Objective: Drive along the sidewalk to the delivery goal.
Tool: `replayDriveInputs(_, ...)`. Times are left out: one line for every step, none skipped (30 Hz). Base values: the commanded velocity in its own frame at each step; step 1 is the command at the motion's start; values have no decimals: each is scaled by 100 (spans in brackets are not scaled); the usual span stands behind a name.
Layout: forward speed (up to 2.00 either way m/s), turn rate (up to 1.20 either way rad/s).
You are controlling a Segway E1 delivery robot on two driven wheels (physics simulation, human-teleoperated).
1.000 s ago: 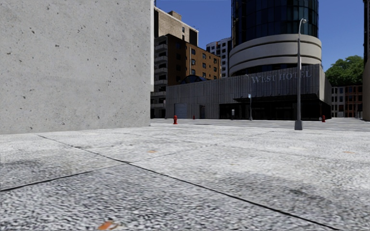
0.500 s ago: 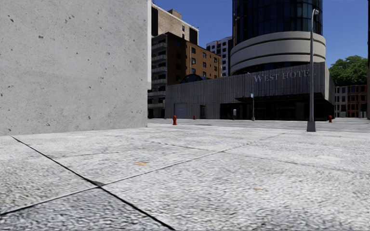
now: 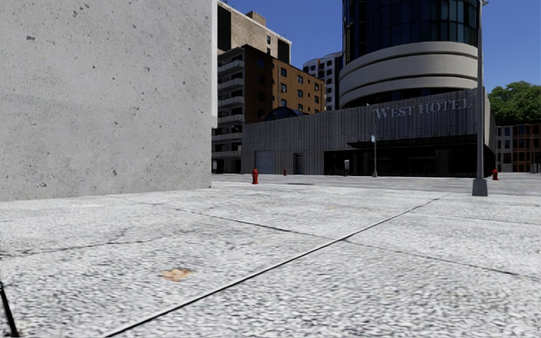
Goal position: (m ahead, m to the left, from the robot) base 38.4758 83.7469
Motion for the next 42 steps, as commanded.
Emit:
replayDriveInputs(200,0)
replayDriveInputs(200,0)
replayDriveInputs(200,0)
replayDriveInputs(200,0)
replayDriveInputs(200,0)
replayDriveInputs(200,0)
replayDriveInputs(200,0)
replayDriveInputs(200,0)
replayDriveInputs(200,0)
replayDriveInputs(200,0)
replayDriveInputs(200,0)
replayDriveInputs(200,0)
replayDriveInputs(200,0)
replayDriveInputs(200,0)
replayDriveInputs(200,0)
replayDriveInputs(200,0)
replayDriveInputs(200,0)
replayDriveInputs(200,0)
replayDriveInputs(200,0)
replayDriveInputs(200,0)
replayDriveInputs(200,0)
replayDriveInputs(200,0)
replayDriveInputs(200,0)
replayDriveInputs(200,0)
replayDriveInputs(200,0)
replayDriveInputs(200,0)
replayDriveInputs(200,0)
replayDriveInputs(200,0)
replayDriveInputs(200,0)
replayDriveInputs(200,0)
replayDriveInputs(200,0)
replayDriveInputs(200,0)
replayDriveInputs(200,0)
replayDriveInputs(200,0)
replayDriveInputs(200,0)
replayDriveInputs(200,0)
replayDriveInputs(200,0)
replayDriveInputs(200,0)
replayDriveInputs(200,0)
replayDriveInputs(200,0)
replayDriveInputs(200,0)
replayDriveInputs(200,0)
